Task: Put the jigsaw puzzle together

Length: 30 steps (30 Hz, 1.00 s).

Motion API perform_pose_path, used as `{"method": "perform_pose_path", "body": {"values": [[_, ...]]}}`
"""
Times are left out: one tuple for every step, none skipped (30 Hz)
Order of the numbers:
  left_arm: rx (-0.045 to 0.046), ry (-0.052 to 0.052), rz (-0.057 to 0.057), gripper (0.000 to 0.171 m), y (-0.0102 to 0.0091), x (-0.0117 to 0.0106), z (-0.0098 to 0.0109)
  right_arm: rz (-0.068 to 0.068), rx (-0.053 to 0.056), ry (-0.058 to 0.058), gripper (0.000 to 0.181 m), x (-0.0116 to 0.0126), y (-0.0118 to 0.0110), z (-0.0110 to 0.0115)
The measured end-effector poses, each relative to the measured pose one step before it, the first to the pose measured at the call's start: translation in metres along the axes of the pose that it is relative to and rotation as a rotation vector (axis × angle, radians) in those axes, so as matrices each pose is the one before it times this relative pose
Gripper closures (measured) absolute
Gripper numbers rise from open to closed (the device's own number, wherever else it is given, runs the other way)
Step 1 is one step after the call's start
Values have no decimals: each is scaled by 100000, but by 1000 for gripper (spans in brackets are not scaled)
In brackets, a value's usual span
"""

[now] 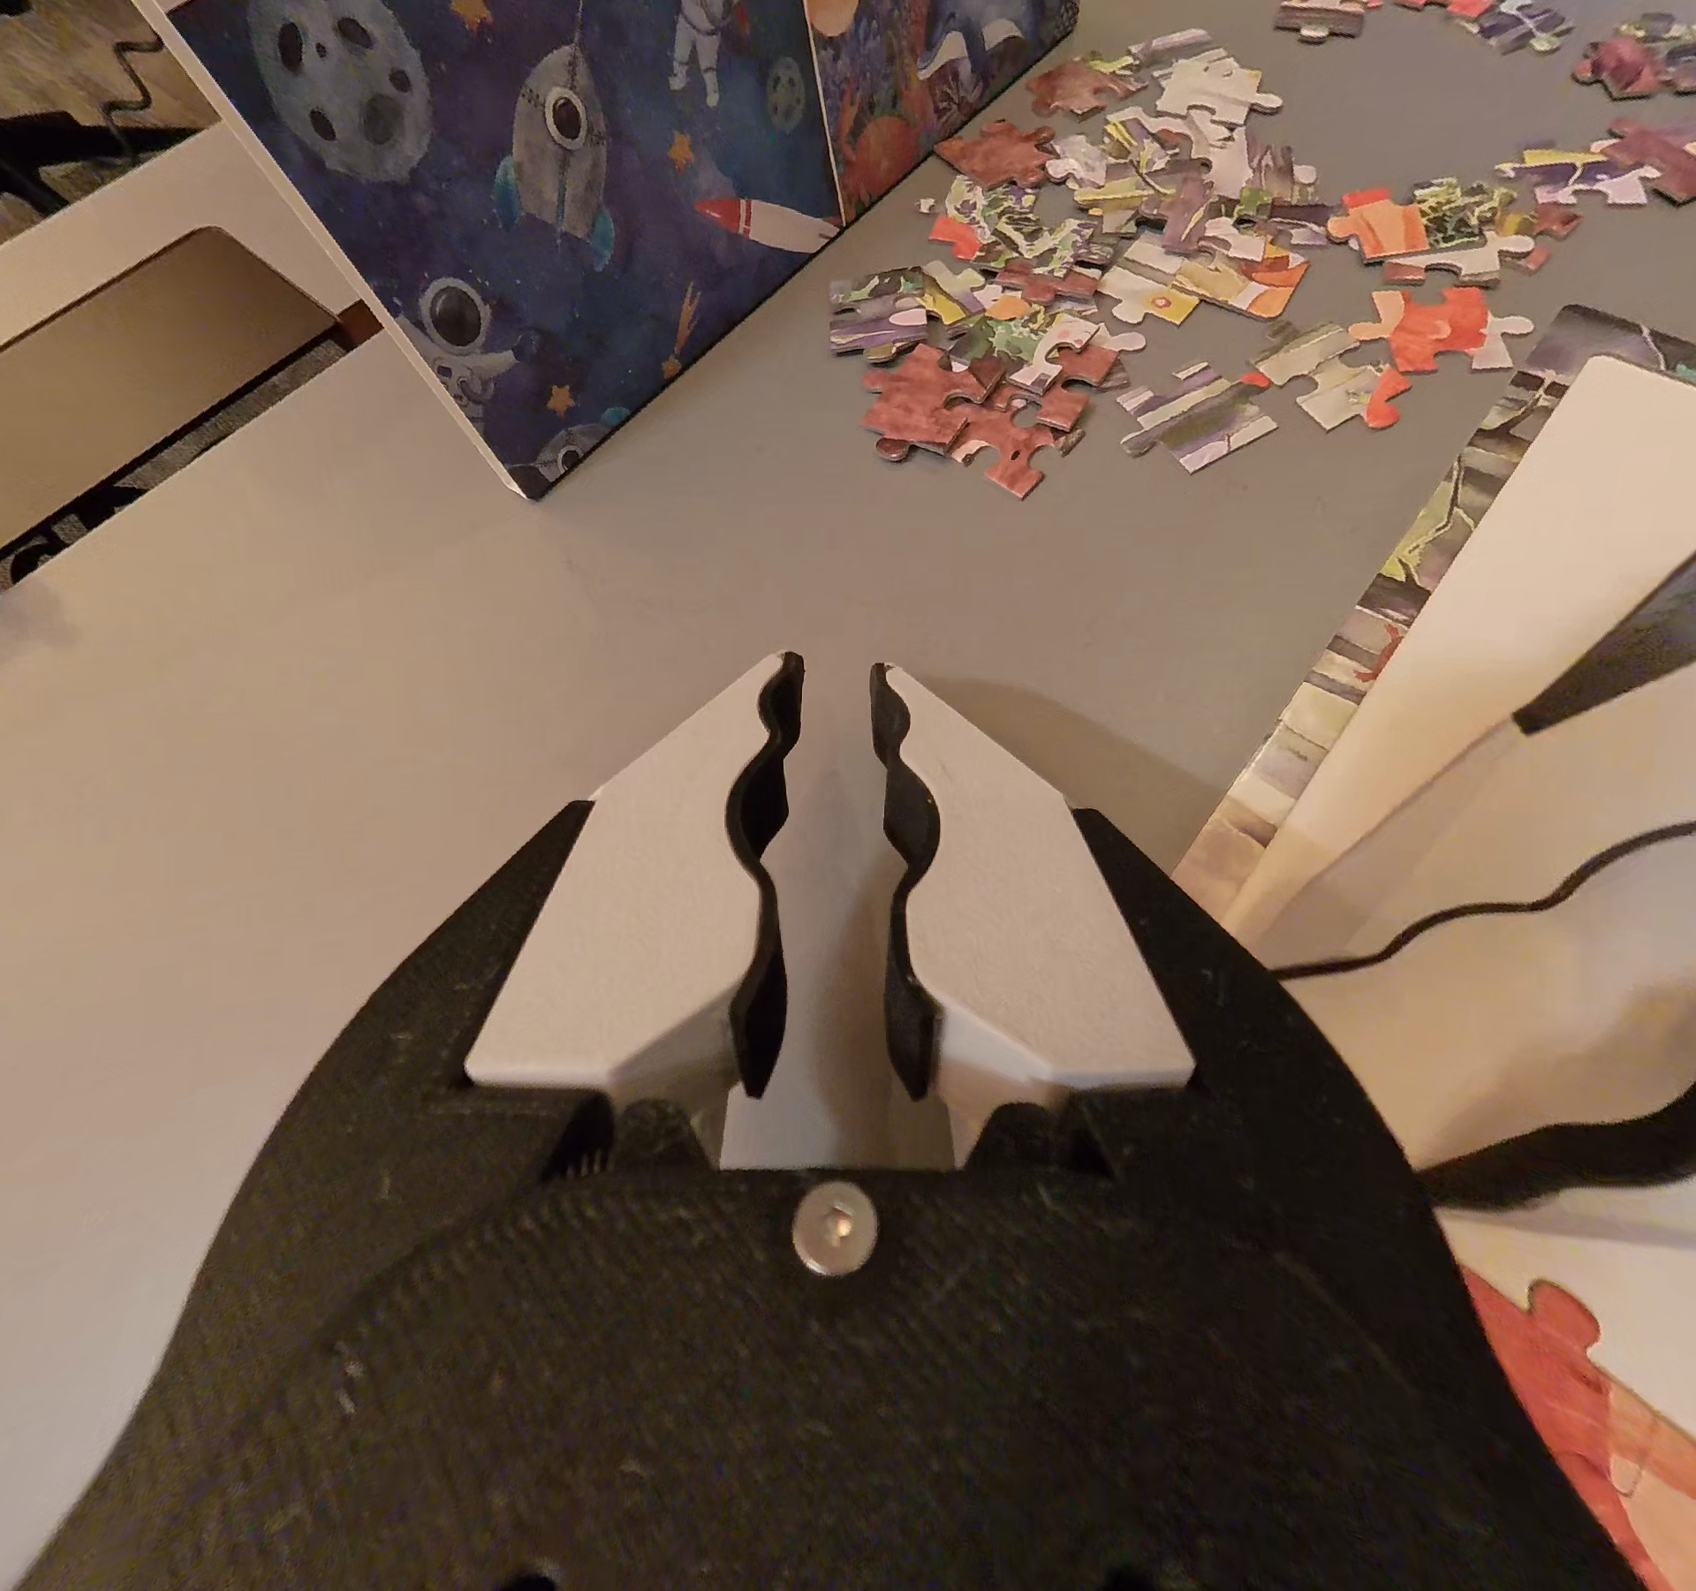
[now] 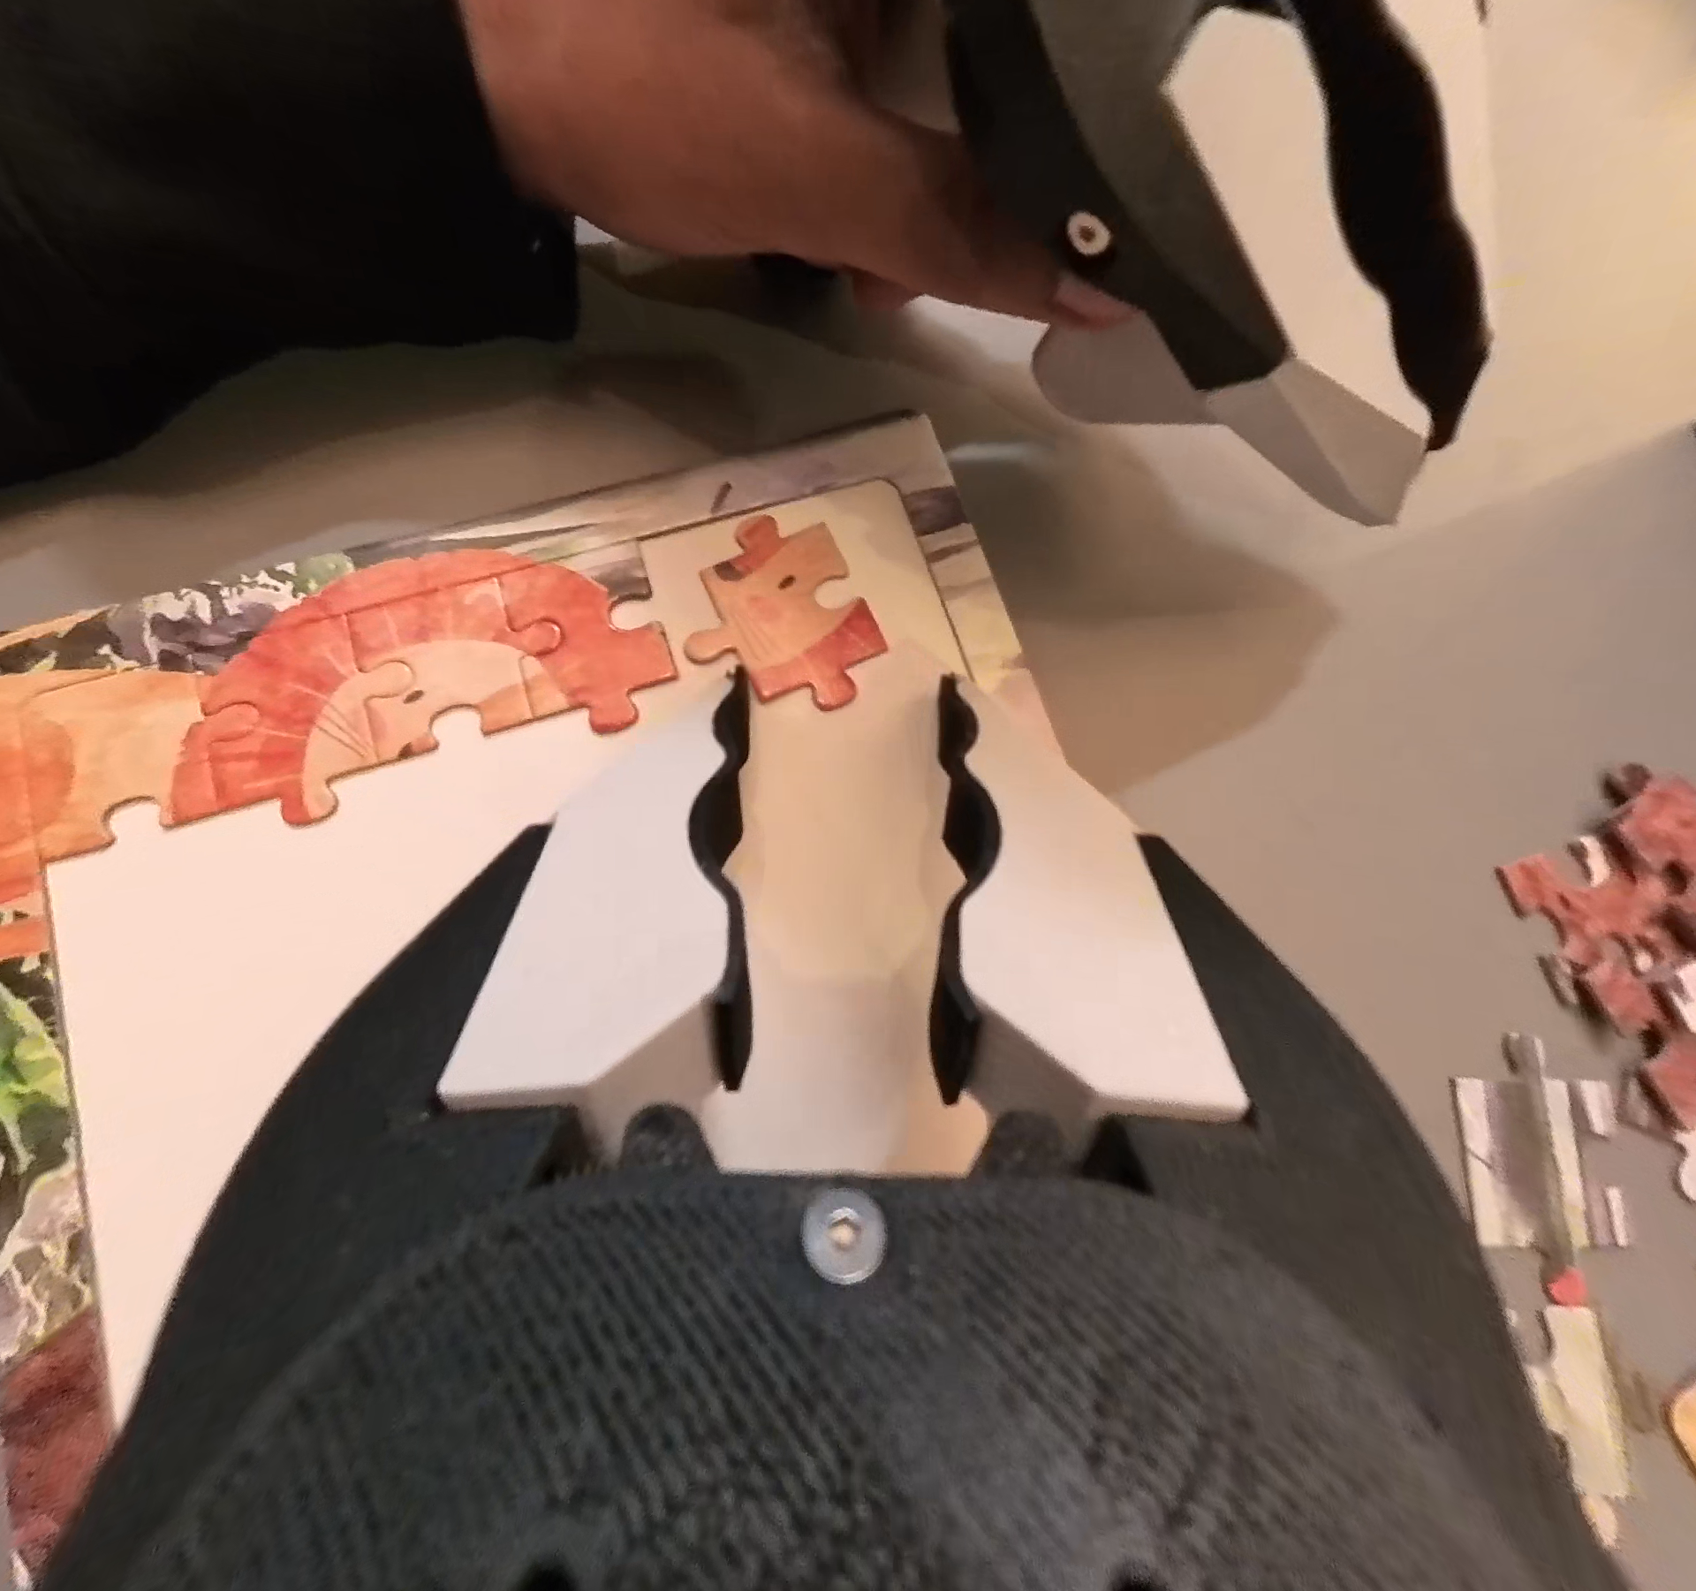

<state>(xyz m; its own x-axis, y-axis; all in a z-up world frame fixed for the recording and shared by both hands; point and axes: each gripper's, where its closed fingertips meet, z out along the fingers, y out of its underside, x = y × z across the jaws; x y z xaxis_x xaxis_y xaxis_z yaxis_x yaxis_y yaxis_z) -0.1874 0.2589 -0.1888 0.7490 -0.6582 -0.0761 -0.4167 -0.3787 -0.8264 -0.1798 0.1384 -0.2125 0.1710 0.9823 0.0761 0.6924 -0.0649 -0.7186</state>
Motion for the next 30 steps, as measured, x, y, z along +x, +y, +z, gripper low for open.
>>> {"method": "perform_pose_path", "body": {"values": [[-36, -6, 44, 158, 1, 4, 3, 566, -36, 204, 142, 121, 24, -51], [-57, 18, 11, 158, 12, 10, 7, 425, 542, -621, 141, -77, -101, -20], [-62, 0, 34, 158, 1, -1, 7, 554, 941, -1334, 140, -276, -221, 22], [-40, -22, 57, 158, 1, 0, 2, 644, 851, -1640, 139, -388, -238, 72], [-62, -24, 52, 158, 9, 9, 12, 310, 425, -1300, 138, -393, -188, 143], [-81, -27, 64, 158, 7, -1, -1, -376, -215, -385, 138, -285, -67, 185], [-29, -34, 49, 158, 8, 0, 9, -1021, -673, 674, 137, -115, 35, 212], [19, -6, -5, 158, -11, -1, -4, -807, 395, 1090, 139, 2, -102, 108], [-3, 14, -18, 158, 0, 3, 0, -408, 188, 1055, 139, 65, -74, 56], [-4, -4, -20, 158, 1, 1, 0, -216, -389, 860, 139, 112, 44, 55], [-15, 20, -32, 158, 3, -9, 0, 141, 64, 52, 139, 26, 4, 23], [17, -15, 2, 158, 1, 4, -5, 562, 144, -345, 138, 18, 15, -3], [19, -18, 17, 158, -3, -4, 1, 691, 37, -265, 137, 53, 48, -13], [5, 21, -12, 158, -1, 4, 0, 515, -191, -200, 137, 76, 79, -44], [38, -23, 8, 158, -10, 2, -9, 456, -347, -1, 136, 121, 98, -67], [27, 3, 6, 158, -4, 0, 2, 574, -476, 203, 134, 151, 108, -82], [13, 24, -24, 158, 2, -2, -4, 968, -644, 332, 132, 193, 154, -86], [8, 8, -6, 158, -1, 1, 1, 1361, -859, -112, 132, 152, 170, -85], [-15, 8, -3, 158, 2, 1, -1, 1281, -886, -161, 130, 141, 171, -88], [18, -3, 4, 158, -3, -1, 1, 976, -775, 246, 130, 199, 171, -127], [7, 2, 13, 158, -1, -1, 0, 521, -601, 622, 129, 238, 151, -135], [-26, -3, 12, 158, 4, -1, -2, 35, -330, 694, 131, 201, 97, -128], [-20, -1, 27, 158, 11, -1, 4, -239, -138, 856, 133, 169, 59, -105], [-49, -1, 17, 158, 3, 6, 2, -541, 136, 864, 134, 103, 4, -59], [-53, -20, 49, 158, 11, 2, 7, -721, 386, 316, 135, -59, -74, -45], [-45, -21, 58, 158, -2, 8, 7, -721, 615, -177, 135, -179, -165, -18], [-49, -14, 31, 158, 11, 4, 7, -664, 799, -307, 135, -224, -212, -1], [-13, -37, 44, 158, 2, -8, -1, -703, 724, -233, 135, -218, -210, 30], [-7, 3, -14, 158, 1, 1, -1, -732, 166, 34, 135, -153, -107, 97], [4, 19, -52, 158, 4, -1, -5, -688, -613, 276, 136, -78, 53, 164]]}}
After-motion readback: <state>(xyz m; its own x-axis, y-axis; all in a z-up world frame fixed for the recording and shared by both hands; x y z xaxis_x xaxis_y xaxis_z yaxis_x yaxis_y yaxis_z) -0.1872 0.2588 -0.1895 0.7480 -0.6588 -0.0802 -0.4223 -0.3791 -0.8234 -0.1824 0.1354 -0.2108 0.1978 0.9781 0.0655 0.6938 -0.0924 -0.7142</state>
